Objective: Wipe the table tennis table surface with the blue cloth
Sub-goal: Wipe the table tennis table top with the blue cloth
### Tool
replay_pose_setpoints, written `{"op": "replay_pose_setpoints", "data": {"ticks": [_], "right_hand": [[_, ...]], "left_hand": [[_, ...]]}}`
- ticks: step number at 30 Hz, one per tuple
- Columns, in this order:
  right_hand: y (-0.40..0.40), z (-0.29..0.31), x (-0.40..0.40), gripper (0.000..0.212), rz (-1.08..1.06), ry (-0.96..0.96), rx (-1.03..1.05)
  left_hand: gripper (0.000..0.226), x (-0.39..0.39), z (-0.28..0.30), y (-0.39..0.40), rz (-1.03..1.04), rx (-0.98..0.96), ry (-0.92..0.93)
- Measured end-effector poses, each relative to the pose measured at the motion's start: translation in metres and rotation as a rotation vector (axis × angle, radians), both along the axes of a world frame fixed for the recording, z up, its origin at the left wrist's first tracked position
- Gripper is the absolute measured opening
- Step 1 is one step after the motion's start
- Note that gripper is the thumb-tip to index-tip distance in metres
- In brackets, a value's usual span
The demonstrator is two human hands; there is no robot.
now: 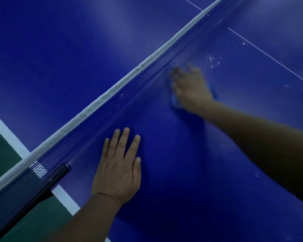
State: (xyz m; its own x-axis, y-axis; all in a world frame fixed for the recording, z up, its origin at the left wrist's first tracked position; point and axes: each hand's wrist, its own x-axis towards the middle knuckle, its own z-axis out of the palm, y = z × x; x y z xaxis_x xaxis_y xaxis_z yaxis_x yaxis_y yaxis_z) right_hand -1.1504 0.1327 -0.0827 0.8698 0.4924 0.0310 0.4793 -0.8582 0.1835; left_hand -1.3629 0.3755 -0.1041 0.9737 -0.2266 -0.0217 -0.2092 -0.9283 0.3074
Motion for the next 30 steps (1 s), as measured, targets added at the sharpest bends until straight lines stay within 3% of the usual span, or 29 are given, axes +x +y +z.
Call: {"op": "replay_pose_setpoints", "data": {"ticks": [2, 3, 4, 8, 10, 13, 15, 17, 19, 22, 24, 26, 28, 30], "right_hand": [[-0.025, 0.01, 0.013, 0.049, -0.499, 0.06, 0.056], [-0.024, 0.011, 0.004, 0.05, -0.633, 0.048, 0.146], [-0.008, 0.007, -0.012, 0.049, -0.626, 0.003, 0.174], [0.067, -0.011, -0.083, 0.052, -0.135, 0.022, 0.239], [0.033, -0.006, -0.083, 0.051, -0.143, 0.037, 0.214], [-0.1, -0.012, -0.074, 0.052, -0.522, 0.005, 0.036], [-0.177, -0.005, -0.088, 0.059, -0.876, -0.023, 0.103], [-0.187, 0.002, -0.103, 0.055, -1.179, -0.041, 0.235], [-0.154, -0.004, -0.116, 0.049, -0.998, -0.075, 0.234], [-0.072, -0.016, -0.163, 0.047, -0.352, -0.083, 0.147], [-0.044, -0.012, -0.21, 0.046, -0.057, 0.083, 0.17], [-0.067, -0.009, -0.219, 0.046, 0.135, 0.178, 0.16], [-0.111, -0.009, -0.187, 0.045, 0.079, 0.079, 0.08], [-0.152, -0.007, -0.144, 0.051, -0.227, 0.019, 0.056]], "left_hand": [[0.056, 0.001, 0.0, 0.0, -0.006, -0.001, 0.021], [0.056, 0.001, -0.001, 0.0, -0.006, -0.003, 0.027], [0.056, 0.002, -0.001, 0.0, -0.005, -0.007, 0.031], [0.057, 0.003, 0.001, 0.001, -0.003, -0.019, 0.038], [0.057, 0.003, 0.001, 0.0, -0.008, -0.023, 0.041], [0.058, 0.004, 0.001, 0.0, -0.002, -0.034, 0.042], [0.058, 0.004, 0.001, 0.0, -0.005, -0.03, 0.042], [0.058, 0.004, 0.002, -0.001, -0.003, -0.027, 0.048], [0.059, 0.004, 0.003, -0.001, -0.002, -0.032, 0.051], [0.06, 0.005, 0.002, -0.001, 0.004, -0.05, 0.042], [0.061, 0.004, 0.003, -0.002, 0.006, -0.057, 0.041], [0.061, 0.004, 0.004, -0.003, 0.012, -0.068, 0.033], [0.061, 0.005, 0.005, -0.004, 0.009, -0.061, 0.034], [0.061, 0.005, 0.004, -0.004, 0.012, -0.06, 0.032]]}}
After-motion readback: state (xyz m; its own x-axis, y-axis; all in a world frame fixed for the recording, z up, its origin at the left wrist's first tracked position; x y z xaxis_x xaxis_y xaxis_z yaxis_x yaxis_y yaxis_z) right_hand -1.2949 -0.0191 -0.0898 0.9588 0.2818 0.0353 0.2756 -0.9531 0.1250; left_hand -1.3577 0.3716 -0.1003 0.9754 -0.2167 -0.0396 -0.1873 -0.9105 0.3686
